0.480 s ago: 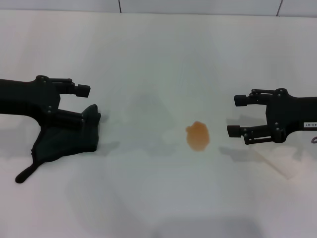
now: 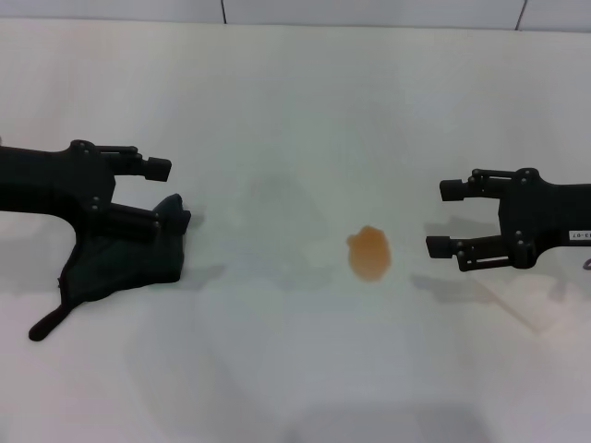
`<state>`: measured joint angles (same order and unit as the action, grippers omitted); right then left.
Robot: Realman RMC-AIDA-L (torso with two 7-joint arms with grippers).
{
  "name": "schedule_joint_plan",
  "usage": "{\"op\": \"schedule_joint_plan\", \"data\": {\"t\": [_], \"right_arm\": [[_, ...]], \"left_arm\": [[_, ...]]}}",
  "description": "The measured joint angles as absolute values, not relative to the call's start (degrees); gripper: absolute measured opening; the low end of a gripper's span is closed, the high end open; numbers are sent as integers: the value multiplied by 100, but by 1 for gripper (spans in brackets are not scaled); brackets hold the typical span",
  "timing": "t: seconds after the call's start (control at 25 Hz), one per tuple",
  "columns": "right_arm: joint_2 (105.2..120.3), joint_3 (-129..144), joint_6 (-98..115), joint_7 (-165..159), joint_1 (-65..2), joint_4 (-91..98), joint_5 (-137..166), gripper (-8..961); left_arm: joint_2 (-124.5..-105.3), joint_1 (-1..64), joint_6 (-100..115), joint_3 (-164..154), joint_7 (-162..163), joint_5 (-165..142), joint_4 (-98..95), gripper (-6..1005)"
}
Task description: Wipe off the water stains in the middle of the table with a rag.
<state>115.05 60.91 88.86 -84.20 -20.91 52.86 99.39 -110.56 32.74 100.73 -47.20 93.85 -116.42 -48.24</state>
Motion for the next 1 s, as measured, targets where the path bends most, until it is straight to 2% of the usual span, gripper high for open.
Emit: {"op": "schedule_joint_plan", "data": {"t": [0.4,0.72,1.0], "right_arm": [[11483,6091,8898,-8697,-2057,5458,9968,844],[11372,6056,8936,-10023,-1623,6610,10507,845],[11392,5881,9372,-11153,-1582,7432,11395,838]], "left_arm": [[-11056,3279,10072,-4720,9387,-11689,-4816,890],[-11056,3287,10068,-4719,9387,-11718,-4816,890],[-11056,3304,10063,-4719,9379,-11724,-4816,890]]}}
